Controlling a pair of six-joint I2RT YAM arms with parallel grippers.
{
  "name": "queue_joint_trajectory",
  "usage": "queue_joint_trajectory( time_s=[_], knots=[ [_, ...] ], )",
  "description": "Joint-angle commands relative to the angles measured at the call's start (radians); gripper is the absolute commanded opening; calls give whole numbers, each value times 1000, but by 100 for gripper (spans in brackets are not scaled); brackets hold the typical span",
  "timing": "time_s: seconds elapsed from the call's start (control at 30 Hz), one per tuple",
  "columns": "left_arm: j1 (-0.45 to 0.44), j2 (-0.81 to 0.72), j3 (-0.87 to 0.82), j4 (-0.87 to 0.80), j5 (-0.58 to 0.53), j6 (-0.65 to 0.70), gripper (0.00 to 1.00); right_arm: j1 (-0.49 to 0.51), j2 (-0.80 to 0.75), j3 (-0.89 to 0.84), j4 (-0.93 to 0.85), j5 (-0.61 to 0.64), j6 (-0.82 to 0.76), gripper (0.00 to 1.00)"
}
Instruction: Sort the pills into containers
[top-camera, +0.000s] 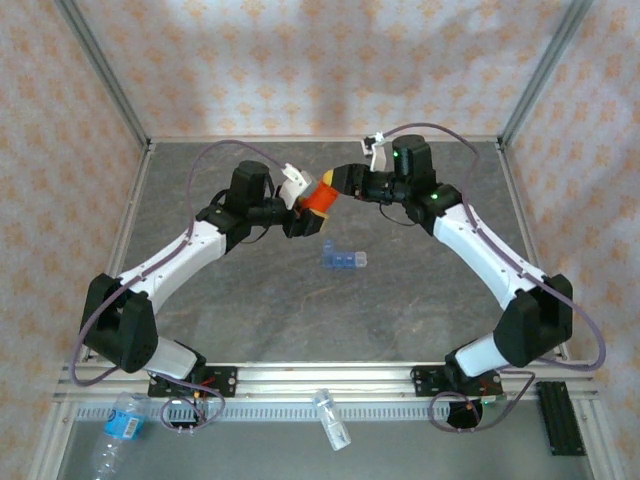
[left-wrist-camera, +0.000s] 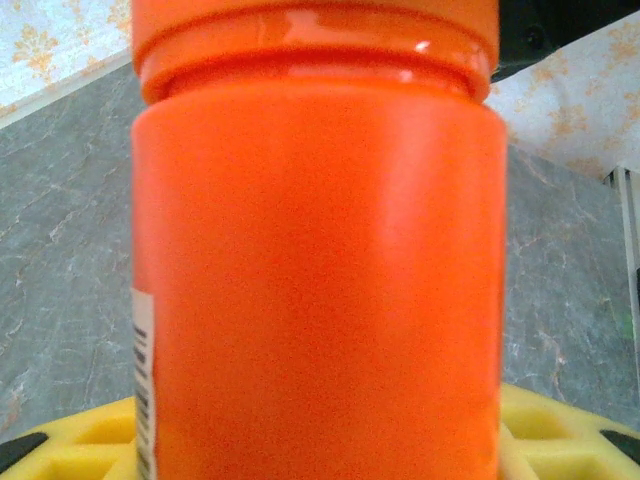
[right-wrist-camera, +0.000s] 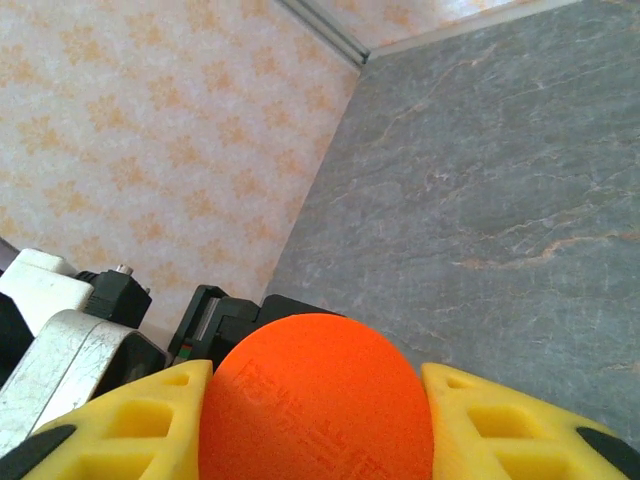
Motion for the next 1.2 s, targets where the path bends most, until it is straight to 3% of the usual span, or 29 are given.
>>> queue_joint_trajectory(
  time_s=[0.0, 0.33, 0.5, 0.6, 0.7, 0.93, 1.17],
  knots=[
    [-3, -46, -8, 53, 10, -3, 0, -17, -52, -62, 112, 189, 106, 24],
    [-2, -45, 5, 45, 17, -1, 0, -15, -43, -33, 19, 59, -152, 26],
    [-3, -43, 10, 35, 17, 4, 0, -14, -23, -14, -5, 43, -152, 29],
    [-2, -39, 10, 31, 16, 6, 0, -16, -13, 13, -26, 80, -87, 41],
    [-3, -37, 12, 29, 17, 7, 0, -18, -9, 51, -44, 95, -10, 44],
    [-3, -26, 16, 35, 19, 6, 0, -17, -20, 77, -17, 97, 95, 38],
    [-3, -29, 10, 36, 15, 5, 0, -52, -60, 93, -169, 323, 30, 37]
  ],
)
